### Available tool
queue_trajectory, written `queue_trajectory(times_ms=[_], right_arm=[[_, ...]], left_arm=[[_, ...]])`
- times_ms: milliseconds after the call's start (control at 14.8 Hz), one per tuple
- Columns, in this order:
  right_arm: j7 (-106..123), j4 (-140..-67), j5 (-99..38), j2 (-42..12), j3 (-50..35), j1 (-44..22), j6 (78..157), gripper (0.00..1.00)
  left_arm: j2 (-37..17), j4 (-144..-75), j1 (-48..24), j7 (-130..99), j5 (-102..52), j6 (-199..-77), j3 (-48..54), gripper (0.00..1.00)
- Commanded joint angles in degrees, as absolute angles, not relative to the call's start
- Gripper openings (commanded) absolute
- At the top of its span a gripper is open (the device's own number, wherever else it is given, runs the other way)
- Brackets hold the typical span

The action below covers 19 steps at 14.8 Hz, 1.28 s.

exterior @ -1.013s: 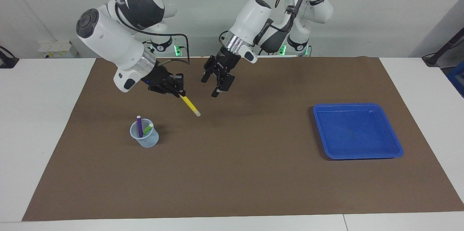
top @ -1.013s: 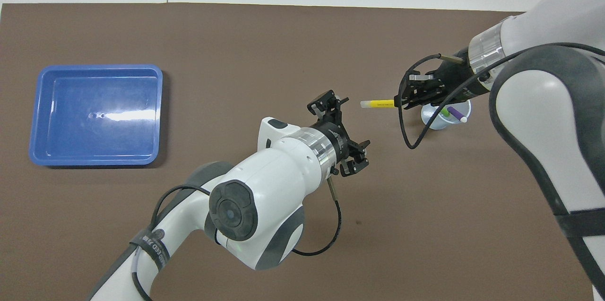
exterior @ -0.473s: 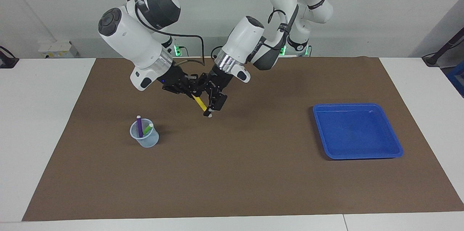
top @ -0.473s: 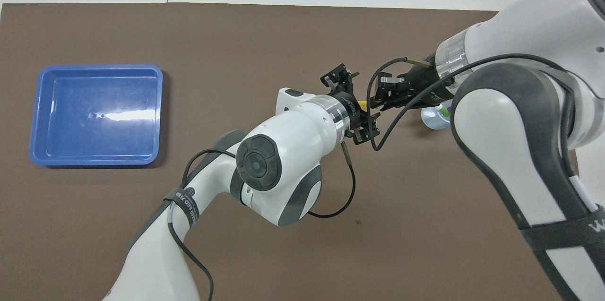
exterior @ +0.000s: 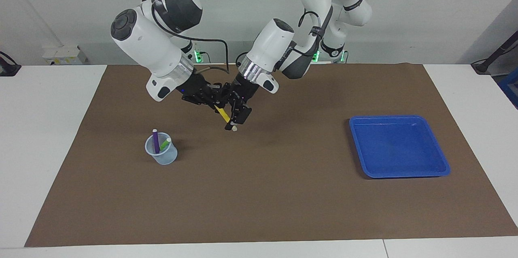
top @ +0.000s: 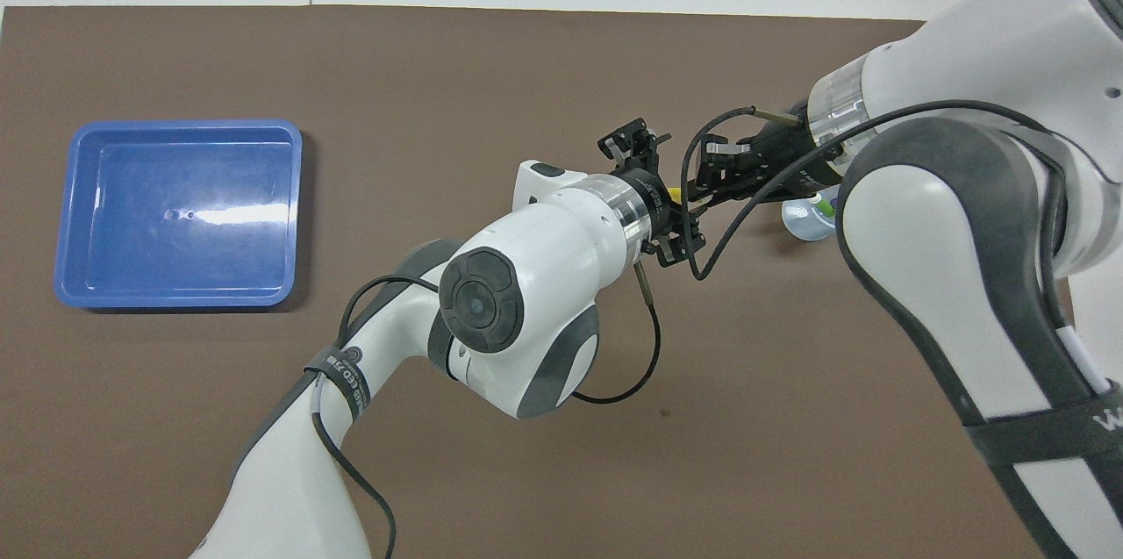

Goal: Right arm passes pens to left for tray arrangement
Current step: 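Close the left gripper on the yellow pen held by the right gripper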

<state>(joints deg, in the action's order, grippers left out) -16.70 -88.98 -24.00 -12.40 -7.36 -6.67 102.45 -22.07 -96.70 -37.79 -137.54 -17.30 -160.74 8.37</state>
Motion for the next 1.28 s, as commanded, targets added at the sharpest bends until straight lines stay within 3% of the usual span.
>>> queue_trajectory(times_ms=[0, 338, 1148, 1215], right_arm=[[-17.31, -90.7, -25.49, -10.72, -7.38, -6.15, 103.36, 0.0], [-17.14, -90.62, -25.58, -10.55, -7.38, -5.71, 103.18, 0.0], [-16.7, -90.7, -25.49, -10.37, -7.21, -5.62, 102.66, 0.0], [-16.7, -90.7, -25.49, -10.37, -7.21, -5.54, 102.66, 0.0]], left_arm=[[-21.54, -97.29, -37.53, -134.83, -17.05, -157.95, 8.52, 0.86], [-18.64, -97.03, -35.25, -132.63, -17.4, -149.15, 8.7, 0.81], [-18.63, -97.73, -37.53, -133.59, -17.58, -153.37, 8.53, 0.78], [-18.63, -97.73, -37.53, -133.59, -17.58, -153.37, 8.53, 0.73]])
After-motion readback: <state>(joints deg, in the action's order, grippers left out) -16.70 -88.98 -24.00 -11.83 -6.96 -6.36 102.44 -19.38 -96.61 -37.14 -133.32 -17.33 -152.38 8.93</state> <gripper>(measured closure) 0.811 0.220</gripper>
